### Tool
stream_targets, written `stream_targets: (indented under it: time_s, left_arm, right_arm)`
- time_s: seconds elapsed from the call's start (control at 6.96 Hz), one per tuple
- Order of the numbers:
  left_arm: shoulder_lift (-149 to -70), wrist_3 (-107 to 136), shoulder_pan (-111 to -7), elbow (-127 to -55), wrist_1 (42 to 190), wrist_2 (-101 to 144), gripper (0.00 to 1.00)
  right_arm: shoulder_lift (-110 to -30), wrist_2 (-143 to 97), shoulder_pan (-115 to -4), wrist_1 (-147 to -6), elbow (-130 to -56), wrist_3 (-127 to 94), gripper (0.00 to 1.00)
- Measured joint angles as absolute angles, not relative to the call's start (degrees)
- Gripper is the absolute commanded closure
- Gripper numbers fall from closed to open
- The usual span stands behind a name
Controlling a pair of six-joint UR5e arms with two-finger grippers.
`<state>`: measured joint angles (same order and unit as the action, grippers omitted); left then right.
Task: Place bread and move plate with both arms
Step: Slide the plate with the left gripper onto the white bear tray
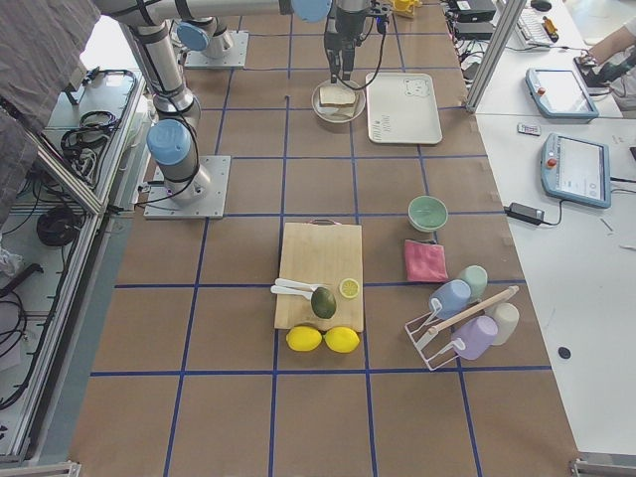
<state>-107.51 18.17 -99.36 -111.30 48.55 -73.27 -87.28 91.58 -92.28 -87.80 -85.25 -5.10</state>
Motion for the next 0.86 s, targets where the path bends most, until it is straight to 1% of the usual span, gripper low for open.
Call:
stream_targets:
  time_s: [0.43, 0.86]
  left_arm:
    - [-111.94, 20.69, -95.98, -103.41, 48.73, -68.69, 1.0]
    - [-123.35, 22.1, -95.23, -90.86, 48.78, -68.47, 1.0]
  right_arm:
    - [-87.27, 91.58, -92.28, -87.8, -85.25, -5.1, 0.0]
    - [-87.27, 91.58, -92.29, -87.78, -85.25, -5.1, 0.0]
